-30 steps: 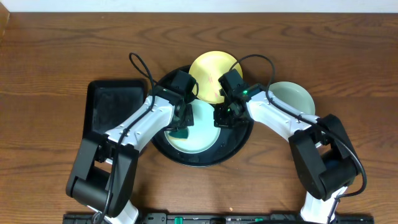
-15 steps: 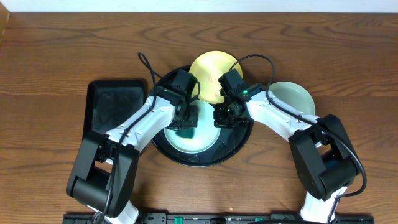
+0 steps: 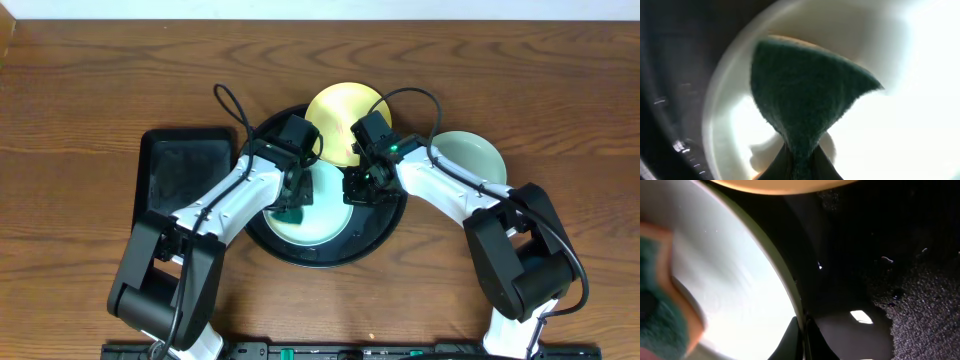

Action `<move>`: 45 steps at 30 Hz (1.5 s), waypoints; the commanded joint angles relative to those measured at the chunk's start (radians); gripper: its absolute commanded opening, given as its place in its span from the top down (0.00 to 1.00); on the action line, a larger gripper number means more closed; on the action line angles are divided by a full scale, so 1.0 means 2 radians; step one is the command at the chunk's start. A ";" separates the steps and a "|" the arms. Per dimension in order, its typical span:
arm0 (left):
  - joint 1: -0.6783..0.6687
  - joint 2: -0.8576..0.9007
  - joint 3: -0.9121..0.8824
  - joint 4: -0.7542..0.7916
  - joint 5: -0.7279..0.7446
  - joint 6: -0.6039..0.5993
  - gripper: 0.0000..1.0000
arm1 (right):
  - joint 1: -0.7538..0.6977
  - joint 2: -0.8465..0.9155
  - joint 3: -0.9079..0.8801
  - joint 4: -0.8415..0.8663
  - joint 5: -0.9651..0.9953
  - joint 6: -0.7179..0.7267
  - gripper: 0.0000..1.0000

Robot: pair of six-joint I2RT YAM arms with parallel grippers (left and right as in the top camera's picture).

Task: Clean dirty plates on tray and stack at the side
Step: 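Scrub the mint plate with the sponge while the right gripper holds it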

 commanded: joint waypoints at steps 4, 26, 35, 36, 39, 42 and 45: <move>-0.014 0.006 -0.009 0.017 0.073 0.110 0.92 | -0.002 0.012 0.006 0.006 0.007 0.006 0.99; -0.015 0.006 -0.016 0.021 0.087 0.097 0.93 | -0.002 0.012 0.006 0.006 0.003 0.006 0.99; -0.014 0.006 -0.016 0.054 0.094 0.159 0.92 | -0.002 0.012 0.006 0.006 0.003 0.006 0.99; -0.014 0.006 -0.016 0.058 0.067 0.137 0.93 | -0.002 0.012 0.006 0.006 0.003 0.006 0.99; -0.014 0.006 -0.016 0.065 -0.046 0.041 0.93 | -0.002 0.012 0.006 0.006 0.003 0.006 0.99; -0.014 0.006 -0.017 0.060 -0.152 -0.063 0.93 | -0.002 0.012 0.006 0.006 0.003 0.006 0.99; -0.014 0.006 -0.017 0.045 -0.180 -0.118 0.92 | -0.002 0.012 0.006 0.006 0.003 0.006 0.99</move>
